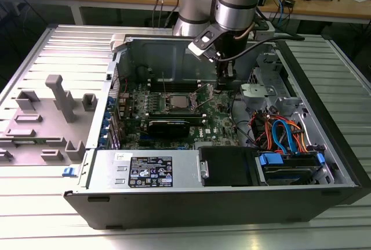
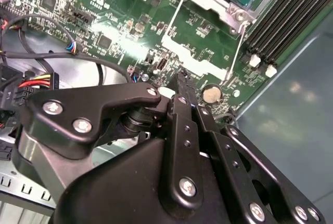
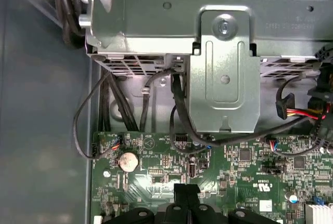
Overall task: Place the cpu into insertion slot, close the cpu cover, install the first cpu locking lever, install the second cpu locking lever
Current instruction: 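Close the cpu cover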
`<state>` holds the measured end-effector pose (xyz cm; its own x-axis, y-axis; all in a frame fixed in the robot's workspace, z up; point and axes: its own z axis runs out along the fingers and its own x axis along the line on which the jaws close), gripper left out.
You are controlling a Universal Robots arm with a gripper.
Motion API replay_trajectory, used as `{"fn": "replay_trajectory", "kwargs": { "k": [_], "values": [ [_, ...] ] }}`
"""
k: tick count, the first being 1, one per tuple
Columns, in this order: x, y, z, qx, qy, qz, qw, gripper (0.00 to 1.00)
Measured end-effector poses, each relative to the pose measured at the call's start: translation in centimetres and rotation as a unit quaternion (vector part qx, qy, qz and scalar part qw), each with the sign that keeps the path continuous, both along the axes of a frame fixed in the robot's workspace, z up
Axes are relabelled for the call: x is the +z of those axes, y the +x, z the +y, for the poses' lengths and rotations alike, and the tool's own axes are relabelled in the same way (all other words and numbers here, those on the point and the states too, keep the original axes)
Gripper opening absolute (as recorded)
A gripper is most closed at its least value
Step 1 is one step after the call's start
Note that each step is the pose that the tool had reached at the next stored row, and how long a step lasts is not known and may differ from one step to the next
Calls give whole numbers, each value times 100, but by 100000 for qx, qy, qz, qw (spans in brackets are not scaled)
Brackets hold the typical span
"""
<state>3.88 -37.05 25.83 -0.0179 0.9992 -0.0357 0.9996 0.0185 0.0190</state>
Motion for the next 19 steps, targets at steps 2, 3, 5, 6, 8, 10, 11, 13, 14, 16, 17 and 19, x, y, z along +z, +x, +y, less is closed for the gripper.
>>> {"fn": "replay_trajectory", "kwargs": {
  "k": [2, 3, 5, 6, 8, 10, 11, 13, 14, 16, 17, 19],
  "values": [
    [-34, 1, 0, -13, 8, 0, 100000, 11],
    [-48, 2, 0, -6, 8, 1, 100000, 11],
    [-85, 2, 0, -6, 13, -2, 100000, 11],
    [-109, 2, 0, -4, 49, -2, 100000, 11],
    [-131, -2, 0, 9, 51, 4, 100000, 11],
    [-132, -8, 0, 9, 53, 99, 100000, 11],
    [-132, -16, 0, 0, 96, 204, 100000, 11],
    [-133, -41, 0, 10, 165, 321, 99999, 11],
    [-133, -49, 0, 4, 195, 375, 99999, 11],
    [-111, -62, 0, 3, 253, 702, 99997, 11],
    [-91, -74, 0, 2, 306, 789, 99996, 11],
    [-49, -103, 0, 4, 439, 898, 99995, 11]
  ]
}}
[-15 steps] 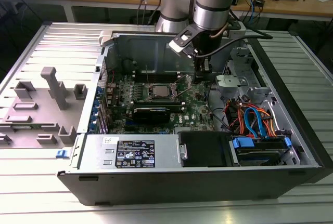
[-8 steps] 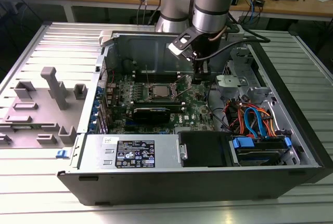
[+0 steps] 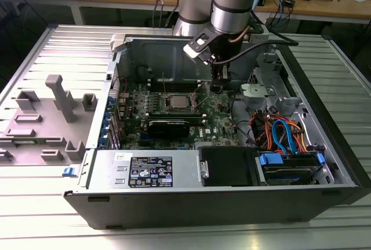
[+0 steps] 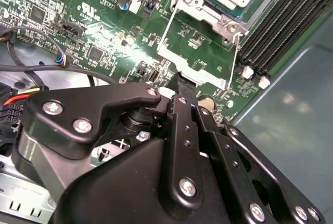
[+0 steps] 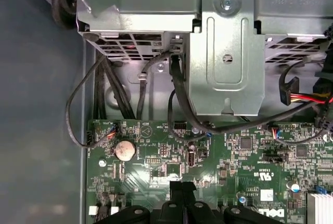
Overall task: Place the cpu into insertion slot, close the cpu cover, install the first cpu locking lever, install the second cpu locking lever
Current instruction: 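Close the cpu cover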
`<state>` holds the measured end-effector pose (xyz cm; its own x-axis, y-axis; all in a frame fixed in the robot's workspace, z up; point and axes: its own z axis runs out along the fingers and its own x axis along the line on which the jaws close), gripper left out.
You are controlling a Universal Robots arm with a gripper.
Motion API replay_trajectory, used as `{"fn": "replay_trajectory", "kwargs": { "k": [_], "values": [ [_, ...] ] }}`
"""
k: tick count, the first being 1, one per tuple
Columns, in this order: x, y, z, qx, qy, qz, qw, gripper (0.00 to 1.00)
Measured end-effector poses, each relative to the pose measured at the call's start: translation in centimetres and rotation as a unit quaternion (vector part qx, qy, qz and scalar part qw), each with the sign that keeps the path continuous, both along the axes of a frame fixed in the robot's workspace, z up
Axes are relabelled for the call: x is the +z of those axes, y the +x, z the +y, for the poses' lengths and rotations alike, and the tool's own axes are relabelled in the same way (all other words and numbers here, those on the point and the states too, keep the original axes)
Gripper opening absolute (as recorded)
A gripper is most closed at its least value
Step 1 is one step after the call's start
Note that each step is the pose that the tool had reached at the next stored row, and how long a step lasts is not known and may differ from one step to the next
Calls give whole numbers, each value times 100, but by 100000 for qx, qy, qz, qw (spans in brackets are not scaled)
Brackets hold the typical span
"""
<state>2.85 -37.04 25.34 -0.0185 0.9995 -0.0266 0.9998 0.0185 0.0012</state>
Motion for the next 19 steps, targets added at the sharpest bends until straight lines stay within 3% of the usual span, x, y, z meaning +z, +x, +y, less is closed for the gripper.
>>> {"fn": "replay_trajectory", "kwargs": {
  "k": [8, 14, 19],
  "values": [
    [8, -207, 0, 2, 288, 16, 100000, 11],
    [7, -478, 0, 86, 303, 15, 100000, 11],
    [7, -509, 0, 182, 294, 14, 99999, 11]
  ]
}}
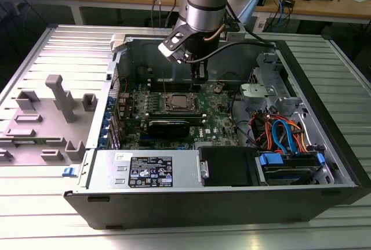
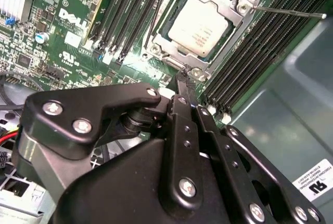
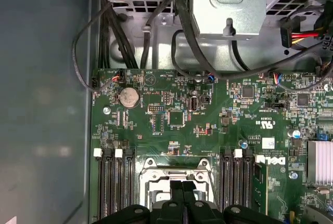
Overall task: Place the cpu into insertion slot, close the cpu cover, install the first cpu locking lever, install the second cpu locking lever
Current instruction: 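Close the cpu cover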
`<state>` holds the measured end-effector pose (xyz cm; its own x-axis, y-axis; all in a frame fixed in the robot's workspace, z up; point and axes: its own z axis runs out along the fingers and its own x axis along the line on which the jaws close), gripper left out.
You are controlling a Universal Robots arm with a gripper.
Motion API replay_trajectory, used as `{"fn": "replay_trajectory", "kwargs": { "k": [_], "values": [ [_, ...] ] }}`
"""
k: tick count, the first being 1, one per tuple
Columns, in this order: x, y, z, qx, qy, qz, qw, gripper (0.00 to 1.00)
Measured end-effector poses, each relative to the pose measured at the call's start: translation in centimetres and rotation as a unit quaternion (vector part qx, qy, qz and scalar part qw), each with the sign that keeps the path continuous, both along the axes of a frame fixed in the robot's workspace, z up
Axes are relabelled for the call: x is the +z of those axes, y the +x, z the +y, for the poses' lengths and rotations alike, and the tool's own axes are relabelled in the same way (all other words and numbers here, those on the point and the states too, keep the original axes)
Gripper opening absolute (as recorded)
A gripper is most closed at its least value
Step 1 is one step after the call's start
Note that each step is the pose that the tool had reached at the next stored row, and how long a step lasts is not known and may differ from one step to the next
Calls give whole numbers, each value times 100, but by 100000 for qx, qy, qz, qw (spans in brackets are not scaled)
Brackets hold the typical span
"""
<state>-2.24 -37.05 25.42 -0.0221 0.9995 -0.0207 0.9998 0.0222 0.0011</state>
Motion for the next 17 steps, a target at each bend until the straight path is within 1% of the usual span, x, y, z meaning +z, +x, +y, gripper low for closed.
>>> {"fn": "replay_trajectory", "kwargs": {
  "k": [3, 5, 9, 10, 12, 13, 16, 17],
  "values": [
    [-1, -16, 0, 4, 3, -7, 100000, 11],
    [-2, -81, 0, 2, 7, -1, 100000, 11],
    [-15, -259, 0, 7, 3, -3, 100000, 11],
    [-22, -280, 3, 472, -2, 3, 99999, 11],
    [-36, -287, 16, 2043, 9, -5, 99979, 11],
    [-46, -313, 23, 2410, -1, 2, 99971, 11],
    [-62, -371, 48, 2500, 12, -7, 99969, 11],
    [-69, -378, 59, 2507, 1, -2, 99969, 11]
  ]
}}
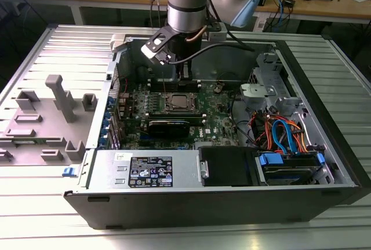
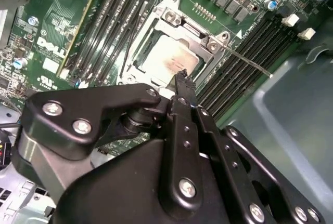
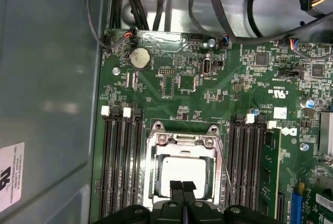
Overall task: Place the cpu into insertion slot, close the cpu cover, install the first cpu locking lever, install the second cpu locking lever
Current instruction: 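Close the cpu cover, then install the first cpu locking lever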
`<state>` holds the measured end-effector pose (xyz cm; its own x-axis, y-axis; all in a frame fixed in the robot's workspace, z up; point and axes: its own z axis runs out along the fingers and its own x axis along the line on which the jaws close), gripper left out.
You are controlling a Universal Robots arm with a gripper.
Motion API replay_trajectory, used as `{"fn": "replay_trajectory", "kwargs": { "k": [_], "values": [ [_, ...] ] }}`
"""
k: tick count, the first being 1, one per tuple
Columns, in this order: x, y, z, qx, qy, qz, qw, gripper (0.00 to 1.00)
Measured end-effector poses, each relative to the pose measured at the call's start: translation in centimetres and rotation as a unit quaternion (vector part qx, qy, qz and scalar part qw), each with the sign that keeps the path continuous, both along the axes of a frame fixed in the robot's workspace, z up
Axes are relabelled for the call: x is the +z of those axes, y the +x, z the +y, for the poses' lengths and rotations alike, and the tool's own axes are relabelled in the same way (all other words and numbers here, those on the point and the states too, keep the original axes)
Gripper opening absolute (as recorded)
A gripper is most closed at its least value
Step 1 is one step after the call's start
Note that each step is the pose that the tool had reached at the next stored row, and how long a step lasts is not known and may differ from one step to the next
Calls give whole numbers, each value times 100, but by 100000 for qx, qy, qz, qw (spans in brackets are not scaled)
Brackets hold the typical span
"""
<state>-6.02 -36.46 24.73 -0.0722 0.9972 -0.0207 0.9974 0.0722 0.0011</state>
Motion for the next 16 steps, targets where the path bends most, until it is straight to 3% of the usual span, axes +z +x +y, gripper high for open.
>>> {"fn": "replay_trajectory", "kwargs": {
  "k": [13, 16],
  "values": [
    [-2, -10, 1, 5, 1, 0, 100000, 11],
    [26, -11, 1, 2, -2, 2, 100000, 11]
  ]
}}
